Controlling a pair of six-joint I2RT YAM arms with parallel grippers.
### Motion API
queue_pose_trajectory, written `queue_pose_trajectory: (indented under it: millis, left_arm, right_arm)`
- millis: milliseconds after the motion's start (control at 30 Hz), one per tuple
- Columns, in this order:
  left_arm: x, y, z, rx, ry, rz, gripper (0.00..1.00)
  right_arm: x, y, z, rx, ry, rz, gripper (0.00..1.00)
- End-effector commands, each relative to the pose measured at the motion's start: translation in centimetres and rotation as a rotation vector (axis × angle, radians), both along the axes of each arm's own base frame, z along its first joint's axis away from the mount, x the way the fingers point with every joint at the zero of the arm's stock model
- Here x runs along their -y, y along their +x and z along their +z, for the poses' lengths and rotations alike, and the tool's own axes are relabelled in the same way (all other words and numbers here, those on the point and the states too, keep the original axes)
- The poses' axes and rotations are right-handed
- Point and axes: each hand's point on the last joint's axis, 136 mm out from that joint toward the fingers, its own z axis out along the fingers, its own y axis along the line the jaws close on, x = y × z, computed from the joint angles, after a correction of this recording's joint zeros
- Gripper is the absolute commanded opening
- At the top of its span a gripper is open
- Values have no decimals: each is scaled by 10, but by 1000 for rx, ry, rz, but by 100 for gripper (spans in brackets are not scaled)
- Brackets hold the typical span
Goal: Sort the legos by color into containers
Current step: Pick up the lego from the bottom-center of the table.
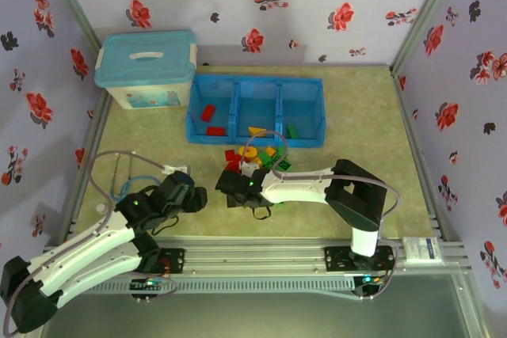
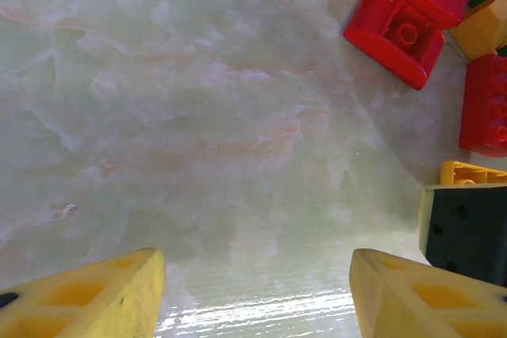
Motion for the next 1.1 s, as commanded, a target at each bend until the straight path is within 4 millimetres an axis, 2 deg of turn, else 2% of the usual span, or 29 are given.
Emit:
queue_pose_trajectory:
  millis: [0, 133, 233, 433, 500, 600, 767, 967, 1067]
  left_arm:
    - [-2, 2, -5, 8, 16, 15, 63]
    - [-3, 1, -8, 4, 21, 15, 63]
    - [-5, 0, -10, 0, 21, 19, 63]
    - [-4, 0, -11, 2, 16, 21, 63]
    - [-4, 0, -10, 4, 15, 20, 62]
    - [-5, 0, -9, 4, 16, 20, 62]
    - [-4, 0, -3, 31, -14, 13, 62]
    - [-7, -3, 4, 43, -25, 11, 62]
    - [-8, -5, 3, 42, -25, 7, 62]
  right_arm:
    - [3, 0, -7, 20, -15, -60, 89]
    - [4, 0, -13, 19, -15, -72, 85]
    - [3, -2, -15, 14, -13, -71, 78]
    - [4, -5, -10, 47, -64, -51, 59]
    - [4, -7, -6, 62, -74, -48, 57]
    - [5, -9, 7, 87, -89, -37, 57]
    - [1, -6, 39, 139, -78, -2, 57]
    - [5, 25, 75, 190, -81, 18, 57]
    - [9, 49, 93, 205, -51, 23, 57]
